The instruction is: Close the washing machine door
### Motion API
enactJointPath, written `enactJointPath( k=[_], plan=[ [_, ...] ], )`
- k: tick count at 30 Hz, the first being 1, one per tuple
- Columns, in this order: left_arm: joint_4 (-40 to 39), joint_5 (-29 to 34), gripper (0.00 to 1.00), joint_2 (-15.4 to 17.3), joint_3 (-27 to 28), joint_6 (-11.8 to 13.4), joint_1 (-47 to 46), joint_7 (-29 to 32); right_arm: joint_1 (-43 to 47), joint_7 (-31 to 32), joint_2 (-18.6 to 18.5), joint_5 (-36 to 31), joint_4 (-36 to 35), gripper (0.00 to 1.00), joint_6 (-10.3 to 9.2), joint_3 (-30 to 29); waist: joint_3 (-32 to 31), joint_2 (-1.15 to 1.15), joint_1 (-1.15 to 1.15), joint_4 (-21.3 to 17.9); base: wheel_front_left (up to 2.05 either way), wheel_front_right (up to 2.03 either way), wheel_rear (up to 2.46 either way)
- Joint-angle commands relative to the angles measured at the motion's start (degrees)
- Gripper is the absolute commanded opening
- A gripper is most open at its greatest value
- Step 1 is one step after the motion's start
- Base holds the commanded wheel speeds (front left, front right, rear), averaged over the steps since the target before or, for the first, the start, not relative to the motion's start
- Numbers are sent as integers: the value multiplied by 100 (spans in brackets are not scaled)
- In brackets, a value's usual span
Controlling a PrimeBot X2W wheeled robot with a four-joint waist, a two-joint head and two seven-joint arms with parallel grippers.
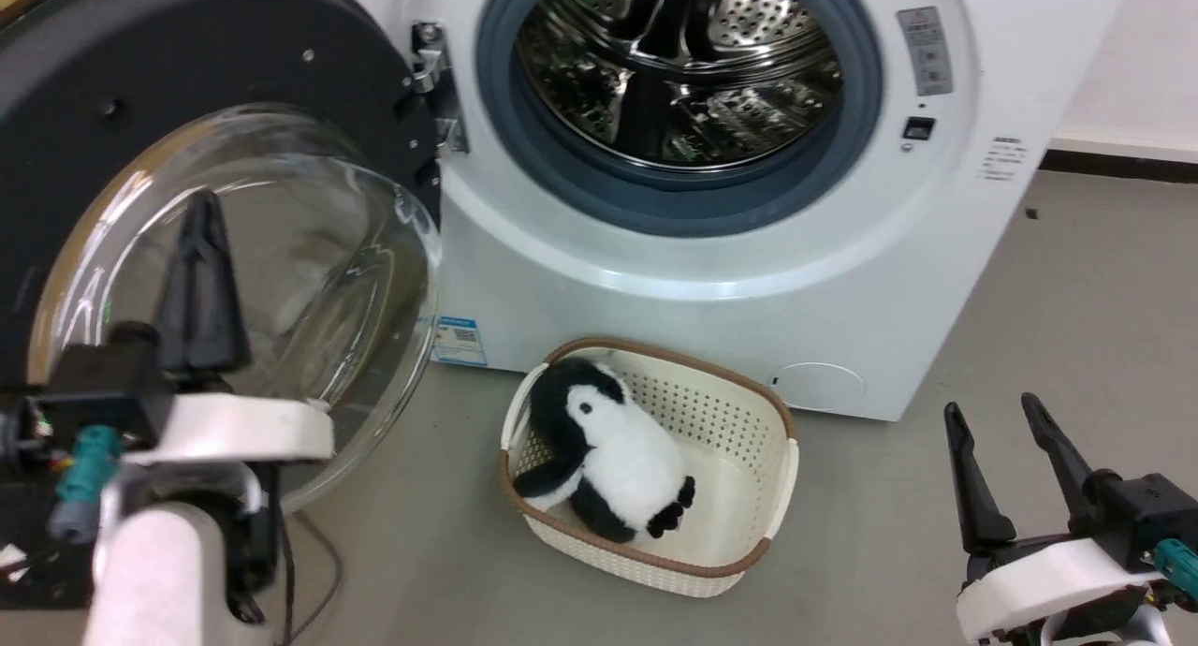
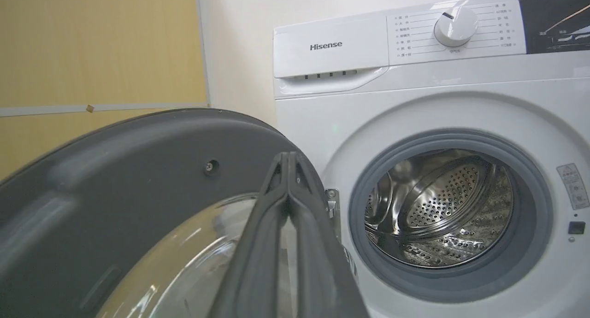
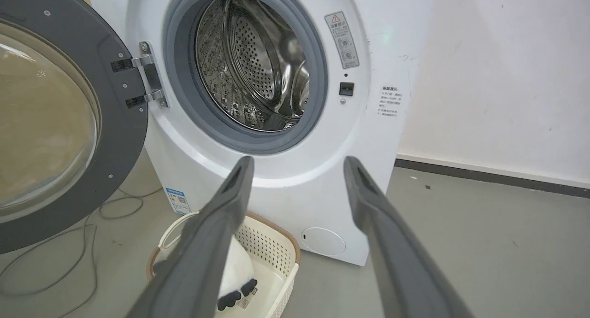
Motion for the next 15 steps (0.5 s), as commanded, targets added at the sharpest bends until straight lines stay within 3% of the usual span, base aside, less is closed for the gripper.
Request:
enactJointPath(
  k=[1, 15],
  plan=[
    [-64, -77, 0, 74, 116, -64, -212, -64, -81, -72, 11, 46, -23, 100, 2, -43, 44, 0, 0, 121, 0, 0, 0],
    [205, -839, 0, 223, 1120, -546, -979, -231, -64, -240, 14, 102, -16, 100, 2, -206, 159, 0, 0, 742, 0, 0, 0]
  ],
)
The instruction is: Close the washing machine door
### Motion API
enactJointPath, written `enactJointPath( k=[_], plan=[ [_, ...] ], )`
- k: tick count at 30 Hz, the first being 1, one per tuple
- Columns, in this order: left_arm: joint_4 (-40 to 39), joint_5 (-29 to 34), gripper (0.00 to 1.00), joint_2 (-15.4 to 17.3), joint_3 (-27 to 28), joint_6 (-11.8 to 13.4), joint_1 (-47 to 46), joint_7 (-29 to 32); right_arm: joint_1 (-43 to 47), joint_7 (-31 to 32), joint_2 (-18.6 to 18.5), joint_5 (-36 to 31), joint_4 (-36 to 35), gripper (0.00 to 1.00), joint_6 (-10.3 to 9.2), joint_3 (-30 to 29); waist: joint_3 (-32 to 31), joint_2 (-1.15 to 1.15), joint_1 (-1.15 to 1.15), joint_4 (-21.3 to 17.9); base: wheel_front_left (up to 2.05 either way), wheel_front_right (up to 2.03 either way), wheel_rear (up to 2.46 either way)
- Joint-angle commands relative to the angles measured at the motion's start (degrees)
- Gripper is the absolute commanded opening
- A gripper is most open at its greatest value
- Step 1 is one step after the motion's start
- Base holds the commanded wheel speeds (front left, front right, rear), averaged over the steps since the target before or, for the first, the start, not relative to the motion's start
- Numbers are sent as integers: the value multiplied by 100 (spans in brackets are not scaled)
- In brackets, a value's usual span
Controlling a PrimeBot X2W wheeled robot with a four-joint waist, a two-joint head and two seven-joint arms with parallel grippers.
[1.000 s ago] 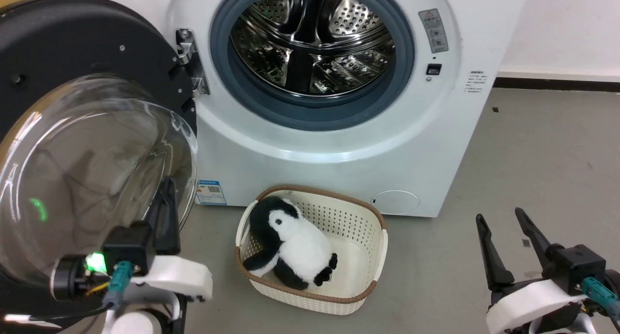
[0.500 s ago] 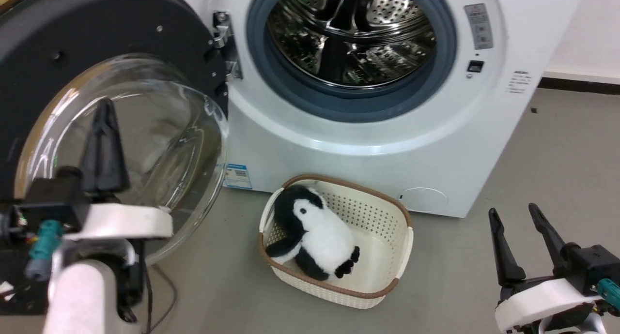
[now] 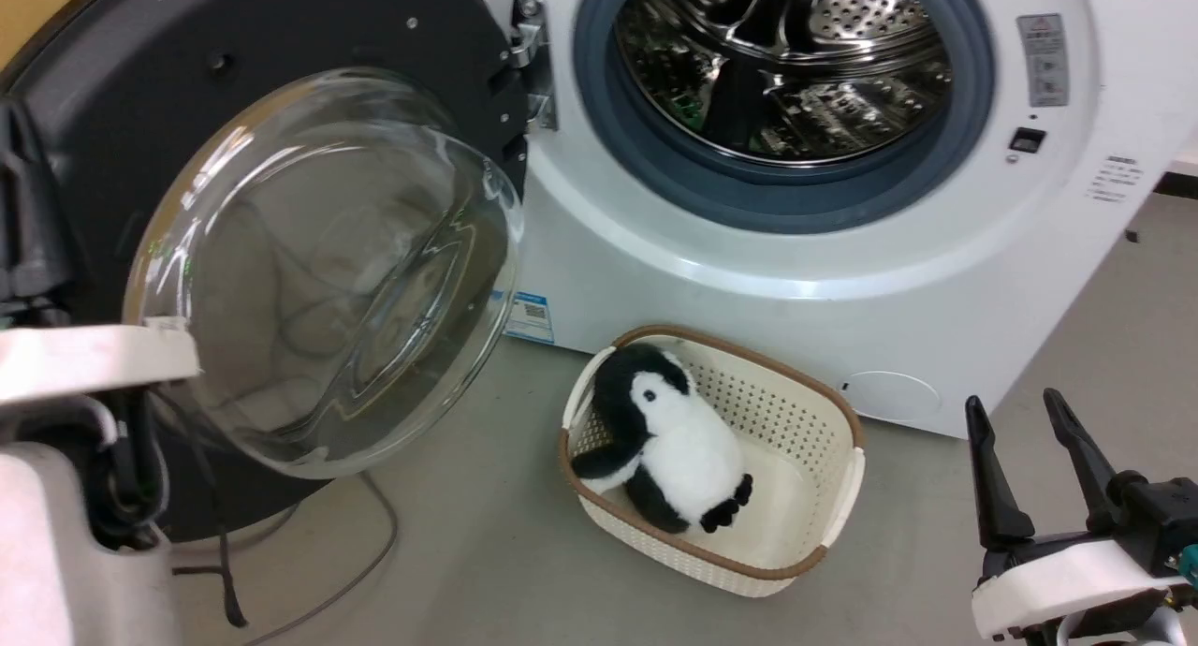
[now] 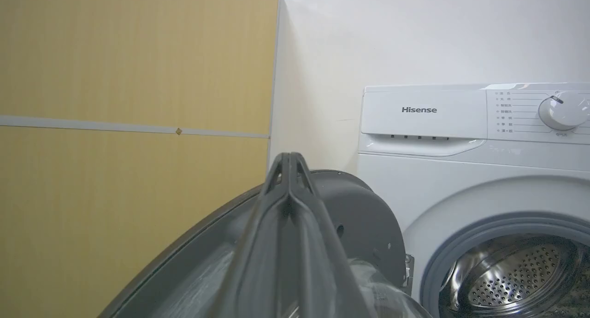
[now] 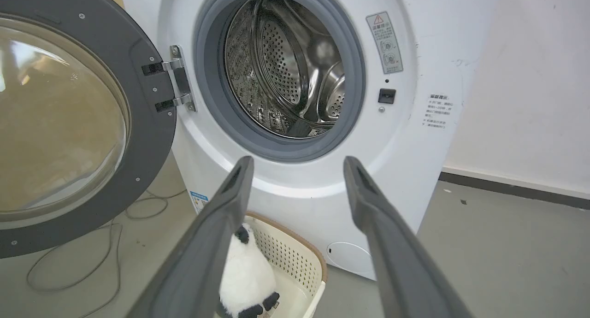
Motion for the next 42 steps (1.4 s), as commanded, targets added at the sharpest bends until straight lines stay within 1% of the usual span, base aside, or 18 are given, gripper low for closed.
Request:
enactJointPath(
  k=[1, 7, 13, 17, 23, 26, 30, 34, 38, 42],
  plan=[
    [93, -151, 0, 85, 150, -63, -203, -64, -61, -84, 14, 53, -14, 100, 2, -41, 49, 0, 0, 106, 0, 0, 0],
    [331, -462, 0, 263, 384, -147, -366, -69, -94, -144, 16, 60, -29, 100, 2, -53, 139, 0, 0, 248, 0, 0, 0],
    [704, -924, 0, 491, 847, -147, -614, 89, -124, -215, 17, 69, -63, 100, 3, -73, 243, 0, 0, 410, 0, 0, 0],
    [1117, -1320, 0, 649, 1177, -149, -790, 284, -137, -263, 18, 71, -83, 100, 3, -100, 317, 0, 0, 513, 0, 0, 0],
    [1910, -2227, 0, 772, 1620, -134, -1089, 1025, -138, -335, 19, 91, -111, 100, 3, -155, 411, 0, 0, 669, 0, 0, 0],
    [2281, -2697, 0, 813, 1807, -134, -1185, 1506, -148, -371, 20, 93, -129, 100, 3, -159, 462, 0, 0, 720, 0, 0, 0],
    [2657, -3353, 0, 792, 2093, -188, -1296, 2071, -161, -418, 21, 80, -157, 100, 3, -166, 539, 0, 0, 775, 0, 0, 0],
    [2918, -3924, 0, 801, 2342, -308, -1232, 2622, -195, -466, 22, 64, -194, 100, 3, -143, 639, 0, 0, 789, 0, 0, 0],
    [3066, -4460, 0, 723, 2483, -406, -1105, 3181, -201, -514, 23, 30, -243, 100, 3, -139, 742, 0, 0, 824, 0, 0, 0],
    [3136, -4927, 0, 640, 2552, -452, -936, 3727, -217, -562, 24, -12, -283, 100, 4, -152, 847, 0, 0, 878, 0, 0, 0]
  ],
)
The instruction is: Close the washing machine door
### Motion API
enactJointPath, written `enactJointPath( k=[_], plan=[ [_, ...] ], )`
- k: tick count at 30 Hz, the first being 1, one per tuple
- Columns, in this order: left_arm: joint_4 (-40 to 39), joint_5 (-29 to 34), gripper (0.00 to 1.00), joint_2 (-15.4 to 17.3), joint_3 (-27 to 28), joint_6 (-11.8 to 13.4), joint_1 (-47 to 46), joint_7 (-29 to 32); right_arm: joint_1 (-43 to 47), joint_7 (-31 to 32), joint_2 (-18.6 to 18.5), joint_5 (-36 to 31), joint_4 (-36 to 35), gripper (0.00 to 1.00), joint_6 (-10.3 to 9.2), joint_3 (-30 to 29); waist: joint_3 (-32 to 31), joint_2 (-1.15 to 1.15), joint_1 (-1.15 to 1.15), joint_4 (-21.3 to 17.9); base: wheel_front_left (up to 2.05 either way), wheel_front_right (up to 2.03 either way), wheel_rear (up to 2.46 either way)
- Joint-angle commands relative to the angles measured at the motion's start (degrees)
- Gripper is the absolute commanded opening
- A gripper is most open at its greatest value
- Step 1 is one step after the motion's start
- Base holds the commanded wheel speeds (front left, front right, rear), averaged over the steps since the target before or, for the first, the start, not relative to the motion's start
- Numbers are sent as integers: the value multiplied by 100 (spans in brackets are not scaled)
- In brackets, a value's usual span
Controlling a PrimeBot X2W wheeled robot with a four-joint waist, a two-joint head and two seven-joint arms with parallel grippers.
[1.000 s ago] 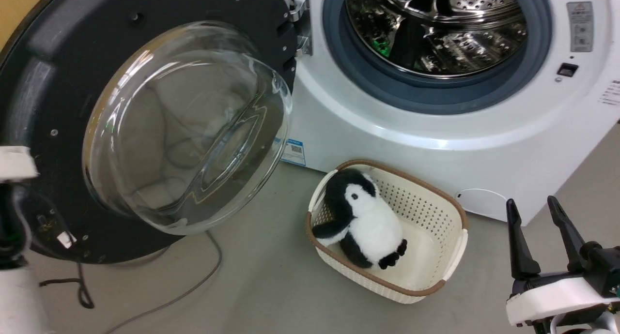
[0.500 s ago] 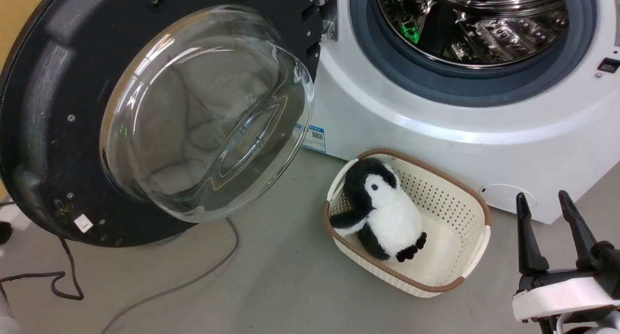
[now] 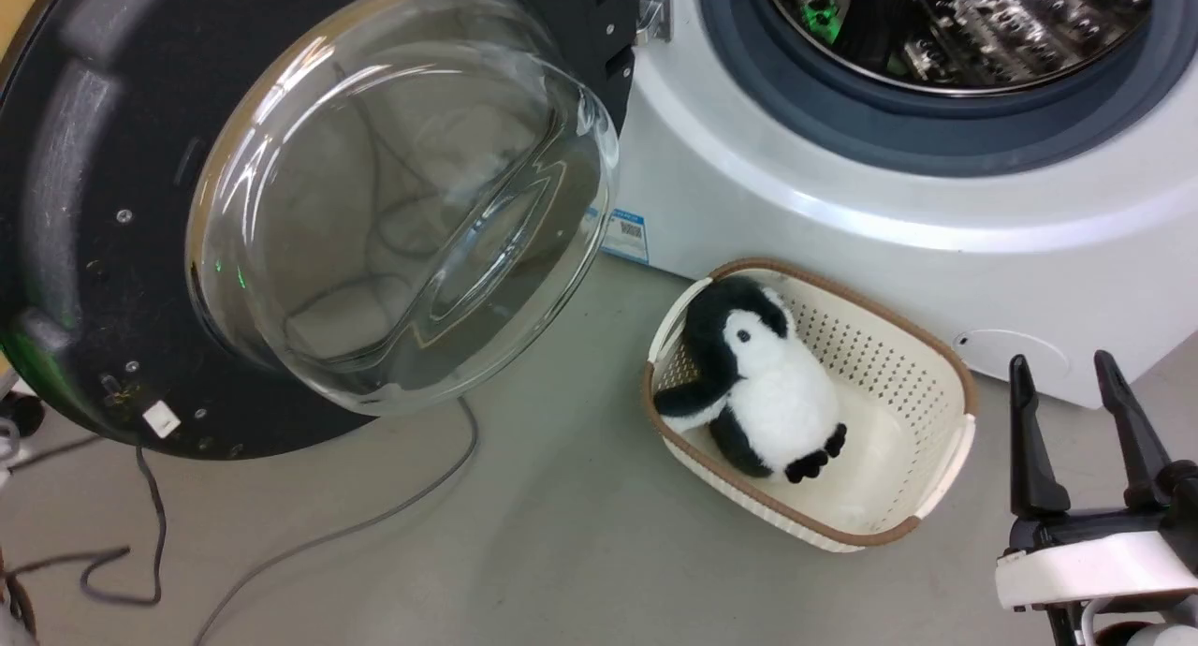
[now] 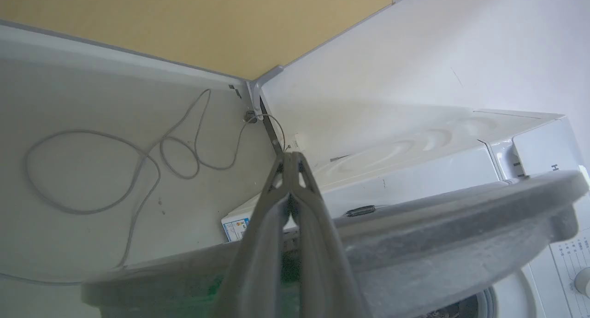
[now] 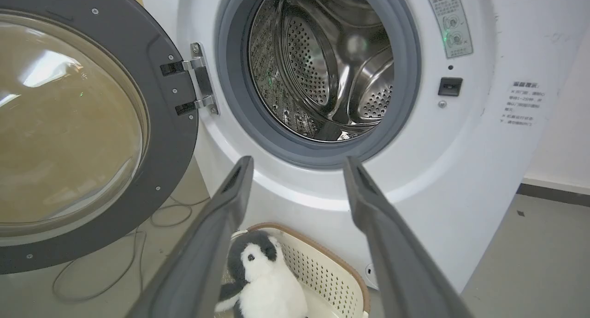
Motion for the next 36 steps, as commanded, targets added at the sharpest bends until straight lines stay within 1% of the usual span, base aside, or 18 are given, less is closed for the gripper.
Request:
enactJointPath(
  k=[1, 5, 9, 18, 24, 27, 32, 36],
  plan=[
    [47, -192, 0, -13, 73, -59, 106, 156, -104, -69, 22, -50, -56, 100, 4, -25, 59, 0, 0, 40, 0, 0, 0],
    [-17, -527, 0, -94, 37, -86, 296, 531, -136, -117, 23, -78, -88, 100, 4, -15, 138, 0, 0, 97, 0, 0, 0],
    [-288, -788, 0, -235, -165, -111, 515, 863, -135, -165, 24, -100, -126, 100, 4, -17, 199, 0, 0, 195, 0, 0, 0],
    [-1500, -1582, 0, -570, -756, -168, 1414, 1629, -121, -273, 26, -57, -135, 100, 4, -71, 205, 0, 0, 365, 0, 0, 0],
    [-2787, -2193, 0, -950, -1486, -205, 2063, 2155, -68, -344, 28, -3, -134, 100, 4, -106, 189, 0, 0, 569, 0, 0, 0],
    [-3286, -2288, 0, -1069, -2008, -218, 2279, 2255, -54, -369, 28, 56, -98, 100, 5, -79, 131, 0, 0, 621, 0, 0, 0],
    [-3800, -2394, 0, -1176, -2899, -218, 2400, 2234, -111, -369, 28, 131, -70, 100, 5, 93, 15, 0, 0, 385, 0, 0, 0],
    [-3902, -2532, 0, -1237, -3505, -218, 2419, 2095, -154, -369, 28, 163, -50, 100, 5, 90, -44, 0, 0, 67, 0, 0, 0]
  ],
)
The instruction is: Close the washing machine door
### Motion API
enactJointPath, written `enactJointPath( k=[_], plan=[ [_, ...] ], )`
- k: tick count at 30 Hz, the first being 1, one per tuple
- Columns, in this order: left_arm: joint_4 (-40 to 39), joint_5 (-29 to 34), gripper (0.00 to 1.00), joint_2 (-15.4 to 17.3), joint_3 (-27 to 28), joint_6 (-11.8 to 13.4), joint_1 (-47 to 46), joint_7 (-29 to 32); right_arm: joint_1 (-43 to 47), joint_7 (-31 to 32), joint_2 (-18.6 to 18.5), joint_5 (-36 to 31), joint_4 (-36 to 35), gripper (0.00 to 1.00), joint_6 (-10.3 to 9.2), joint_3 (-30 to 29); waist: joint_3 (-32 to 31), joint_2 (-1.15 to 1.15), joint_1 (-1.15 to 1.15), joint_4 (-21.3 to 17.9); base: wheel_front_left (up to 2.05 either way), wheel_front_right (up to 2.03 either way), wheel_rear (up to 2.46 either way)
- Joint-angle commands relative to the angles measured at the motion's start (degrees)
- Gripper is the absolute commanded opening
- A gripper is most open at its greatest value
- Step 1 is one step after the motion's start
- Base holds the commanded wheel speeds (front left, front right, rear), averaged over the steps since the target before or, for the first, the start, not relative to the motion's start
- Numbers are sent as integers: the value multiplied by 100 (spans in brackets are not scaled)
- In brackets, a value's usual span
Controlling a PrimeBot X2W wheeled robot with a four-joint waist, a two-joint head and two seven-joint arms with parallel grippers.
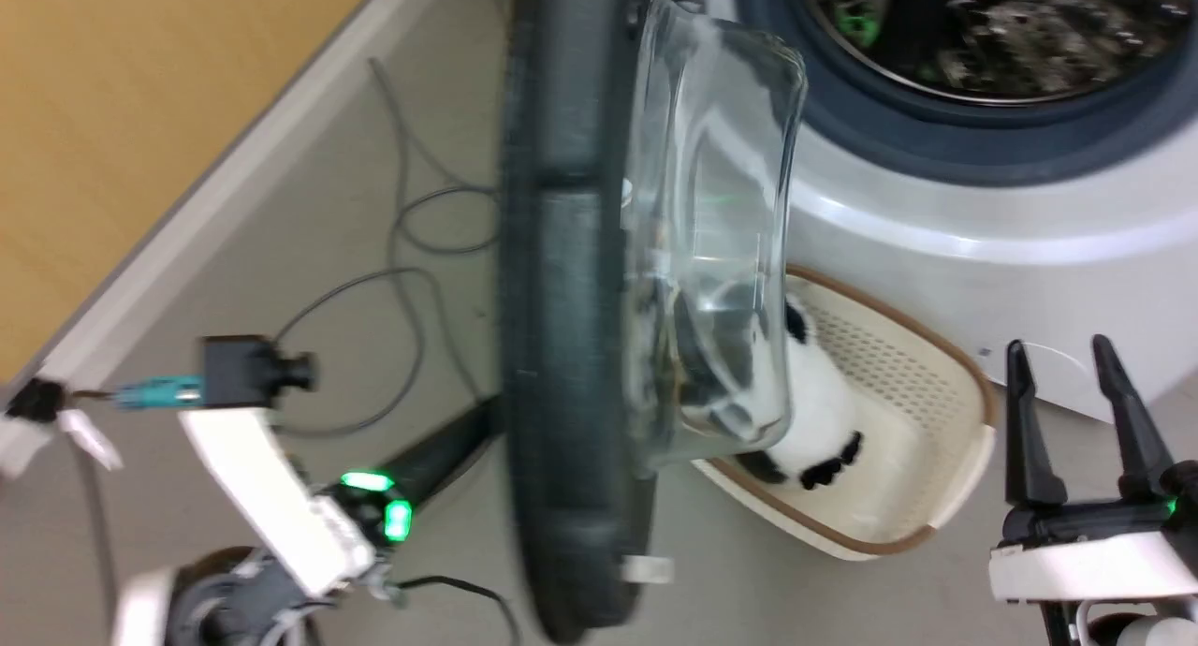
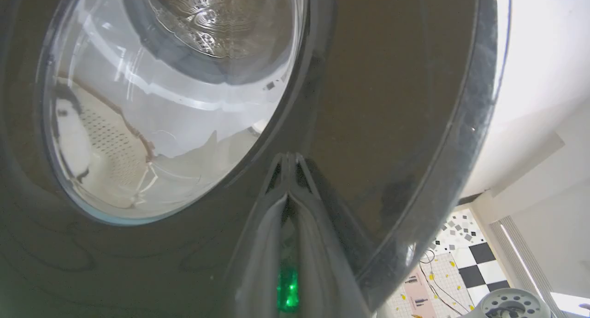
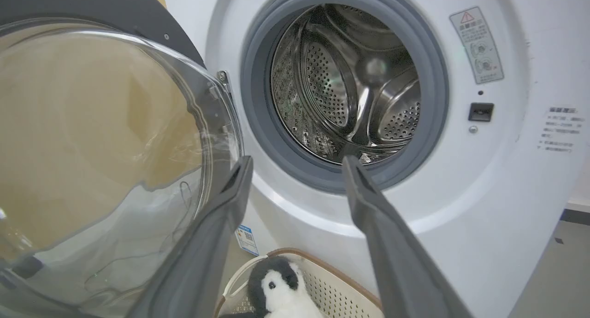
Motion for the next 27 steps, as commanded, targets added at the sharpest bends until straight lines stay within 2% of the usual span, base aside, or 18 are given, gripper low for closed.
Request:
enactJointPath(
  k=[1, 5, 18, 22, 27],
  plan=[
    [-22, -28, 0, -43, -107, -27, 28, -69, -100, -26, 14, 41, 0, 100, 5, -19, -51, 0, 0, -221, 0, 0, 0],
    [77, 37, 0, -69, -602, -27, -71, -462, -151, -26, 14, 83, 0, 100, 5, -45, -79, 0, 0, -638, 0, 0, 0],
    [1042, 510, 0, -84, -2311, -27, -867, -2443, -251, -26, 14, 342, 67, 100, 5, -72, -74, 0, 0, -1850, 0, 0, 0],
    [1228, 213, 0, -87, -2658, -27, -1058, -2902, -260, -26, 14, 415, 55, 100, 5, -76, -71, 0, 0, -2083, 0, 0, 0],
    [1497, 149, 0, 53, -2963, -27, -1207, -3242, -223, -26, 14, 451, 59, 100, 5, -121, -66, 0, 0, -2165, 0, 0, 0]
  ],
)
